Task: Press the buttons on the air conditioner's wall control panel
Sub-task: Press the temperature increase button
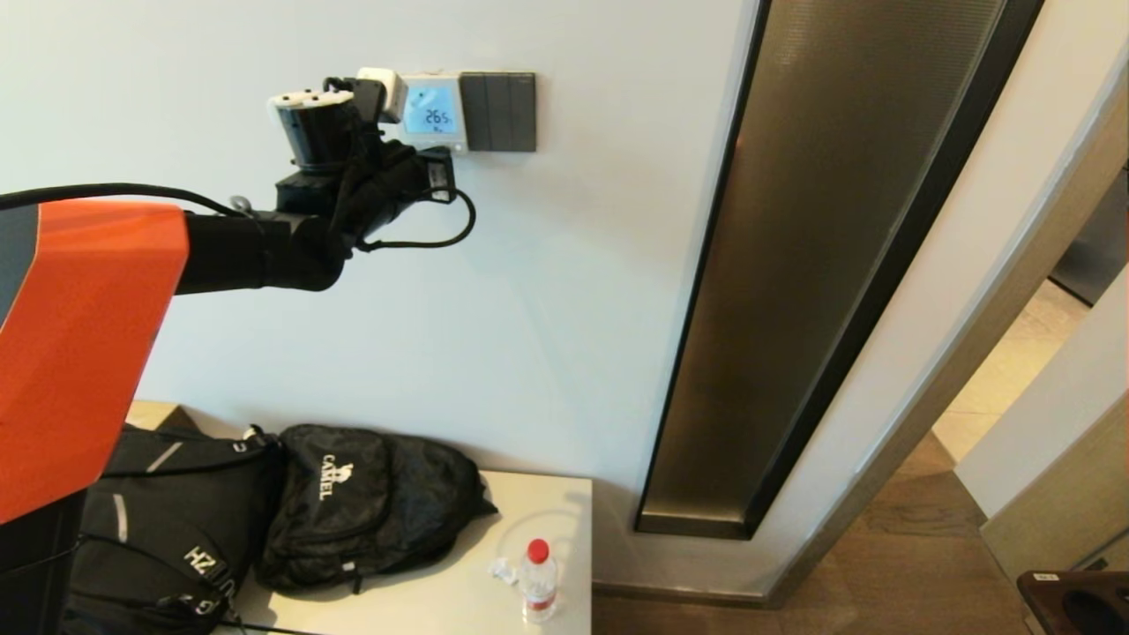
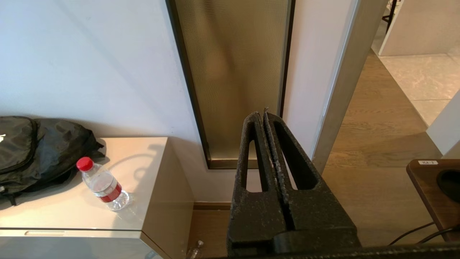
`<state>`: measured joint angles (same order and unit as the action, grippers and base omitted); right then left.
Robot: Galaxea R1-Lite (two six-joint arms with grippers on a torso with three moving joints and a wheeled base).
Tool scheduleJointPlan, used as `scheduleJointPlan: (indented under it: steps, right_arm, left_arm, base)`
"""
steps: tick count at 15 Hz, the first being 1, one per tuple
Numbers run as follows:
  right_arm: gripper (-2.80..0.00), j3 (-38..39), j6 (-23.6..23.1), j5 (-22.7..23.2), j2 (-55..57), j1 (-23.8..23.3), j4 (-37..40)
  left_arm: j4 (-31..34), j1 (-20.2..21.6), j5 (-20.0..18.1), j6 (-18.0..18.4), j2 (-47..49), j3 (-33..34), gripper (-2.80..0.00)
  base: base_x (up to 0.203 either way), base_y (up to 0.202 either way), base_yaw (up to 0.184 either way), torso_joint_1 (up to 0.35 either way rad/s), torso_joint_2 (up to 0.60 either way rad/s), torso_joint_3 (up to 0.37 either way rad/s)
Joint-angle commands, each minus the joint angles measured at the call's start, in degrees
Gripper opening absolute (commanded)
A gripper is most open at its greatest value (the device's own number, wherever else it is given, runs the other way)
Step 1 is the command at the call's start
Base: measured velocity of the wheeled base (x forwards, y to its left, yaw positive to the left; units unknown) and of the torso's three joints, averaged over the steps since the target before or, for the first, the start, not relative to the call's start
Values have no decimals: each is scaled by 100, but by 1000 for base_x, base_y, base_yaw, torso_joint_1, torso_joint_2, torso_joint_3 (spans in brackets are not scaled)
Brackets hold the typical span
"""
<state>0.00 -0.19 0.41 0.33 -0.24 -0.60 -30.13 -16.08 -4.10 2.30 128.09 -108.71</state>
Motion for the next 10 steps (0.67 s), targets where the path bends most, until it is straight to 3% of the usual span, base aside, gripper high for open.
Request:
scheduleJointPlan:
  steps: [1, 5, 10]
  right_arm:
    - [-280, 9, 0, 2, 2, -2, -2]
    - [-280, 9, 2, 2, 2, -2, -2]
    - [-280, 9, 2, 2, 2, -2, -2]
  left_arm:
    - [-51, 14, 5, 7, -81, 90, -280]
    - [-280, 26, 5, 7, -300, 500, -280]
    - [-269, 17, 5, 7, -224, 449, -280]
  base:
    - [0, 0, 0, 0, 0, 0]
    - [0, 0, 0, 0, 0, 0]
    - [0, 0, 0, 0, 0, 0]
